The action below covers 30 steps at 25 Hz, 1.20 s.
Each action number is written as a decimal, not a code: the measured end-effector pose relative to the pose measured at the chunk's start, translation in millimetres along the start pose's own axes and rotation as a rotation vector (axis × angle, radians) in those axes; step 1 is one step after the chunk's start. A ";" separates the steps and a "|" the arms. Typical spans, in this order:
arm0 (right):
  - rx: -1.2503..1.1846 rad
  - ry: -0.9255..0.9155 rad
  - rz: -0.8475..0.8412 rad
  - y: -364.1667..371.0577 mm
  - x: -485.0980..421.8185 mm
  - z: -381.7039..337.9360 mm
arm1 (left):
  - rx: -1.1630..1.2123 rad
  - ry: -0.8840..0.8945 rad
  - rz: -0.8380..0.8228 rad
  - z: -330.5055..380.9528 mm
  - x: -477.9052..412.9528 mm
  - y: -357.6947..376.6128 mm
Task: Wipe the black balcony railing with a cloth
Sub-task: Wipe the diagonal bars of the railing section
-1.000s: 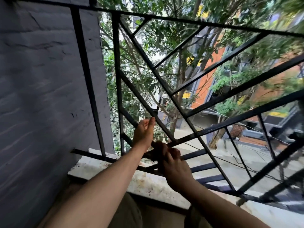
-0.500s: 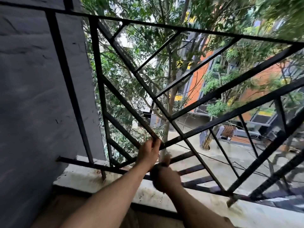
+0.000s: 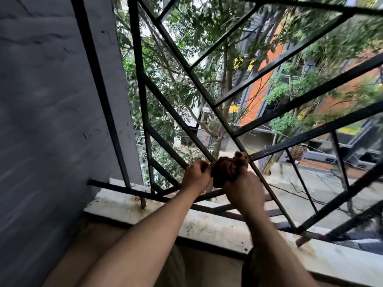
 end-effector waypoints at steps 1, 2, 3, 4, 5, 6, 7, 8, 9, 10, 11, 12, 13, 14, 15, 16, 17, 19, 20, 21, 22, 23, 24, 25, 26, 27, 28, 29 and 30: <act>-0.219 0.068 -0.057 18.0 -2.1 -7.9 | 0.041 -0.016 -0.014 -3.3 -2.7 -1.2; -0.362 0.067 -0.097 33.3 -2.9 -17.3 | 0.089 -0.037 -0.013 -6.9 -3.6 -3.0; -0.420 0.047 -0.122 39.2 -1.7 -22.0 | 0.113 -0.053 0.008 -9.7 -1.2 -6.2; -0.366 -0.023 -0.142 36.9 -0.6 -20.7 | 0.105 -0.039 0.053 -10.4 1.7 -9.5; -0.179 -0.154 -0.154 28.8 3.3 -12.3 | 0.067 0.014 0.119 -9.4 7.3 -12.8; 0.060 -0.275 -0.136 21.6 8.1 7.9 | 0.022 0.081 0.189 -7.4 15.6 -12.3; 0.257 -0.322 -0.138 13.0 12.4 35.7 | -0.024 0.130 0.235 -6.3 24.4 -8.3; 0.396 -0.290 -0.150 9.4 12.8 69.8 | -0.074 0.167 0.238 -5.4 32.7 -0.9; 0.457 -0.206 -0.161 5.4 11.9 92.7 | -0.117 0.188 0.186 -6.0 39.3 12.3; 0.430 -0.115 -0.147 5.2 10.6 102.8 | -0.134 0.198 0.127 -8.8 43.7 28.3; 0.332 -0.017 -0.099 8.6 10.1 99.7 | -0.136 0.153 0.076 -15.7 44.4 40.2; 0.164 0.087 -0.054 22.7 10.9 90.5 | -0.093 0.049 0.053 -31.2 41.8 46.8; 0.011 0.171 -0.064 42.3 14.4 79.9 | -0.021 -0.080 0.059 -47.6 41.2 46.1; -0.088 0.188 -0.140 71.0 13.9 66.3 | 0.022 -0.204 0.073 -65.7 39.9 42.6; -0.122 0.145 -0.263 105.2 15.8 49.8 | 0.029 -0.291 0.067 -82.9 38.6 37.6; -0.152 0.123 -0.419 143.3 20.3 35.4 | 0.008 -0.311 0.036 -97.5 35.8 35.9; -0.142 0.121 -0.584 178.4 23.2 27.8 | -0.026 -0.285 -0.011 -108.0 31.1 37.8; 0.015 -0.007 -0.699 215.3 17.0 20.3 | -0.075 -0.207 -0.098 -115.4 27.7 44.2; 0.047 -0.091 -0.709 224.4 15.3 17.7 | -0.090 -0.190 -0.125 -120.4 23.6 48.5; 0.101 -0.191 -0.693 228.6 17.0 18.3 | -0.124 -0.183 -0.137 -125.4 19.5 51.8; 0.155 -0.218 -0.615 229.4 19.4 30.2 | -0.177 -0.175 -0.147 -129.9 16.8 55.8; 0.211 -0.276 -0.534 226.7 20.6 42.3 | -0.224 -0.177 -0.160 -136.1 14.4 59.1; 0.236 -0.294 -0.460 223.4 22.6 59.2 | -0.248 -0.207 -0.186 -147.6 14.6 65.3; 0.203 -0.275 -0.443 219.6 26.1 74.3 | -0.260 -0.255 -0.204 -159.4 16.8 70.0; 0.171 -0.225 -0.467 216.6 30.5 89.2 | -0.265 -0.307 -0.213 -171.5 20.4 74.3; 0.200 -0.239 -0.410 211.7 31.6 102.1 | -0.270 -0.348 -0.212 -180.0 24.7 77.9; 0.216 -0.218 -0.386 206.6 29.6 116.8 | -0.278 -0.359 -0.206 -184.5 28.5 82.3; 0.238 -0.178 -0.391 198.2 24.3 131.2 | -0.291 -0.346 -0.201 -185.5 30.5 86.5; 0.271 -0.108 -0.417 188.6 17.4 146.3 | -0.316 -0.323 -0.200 -183.3 30.7 88.6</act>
Point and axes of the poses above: each hand's wrist, its own x-axis away from the middle knuckle, its own y-axis out of the palm, z = x × y, the point moved 8 cm from there along -x, towards the middle knuckle, and after that the axes turned 7 degrees about -x, right-handed, at the moved point
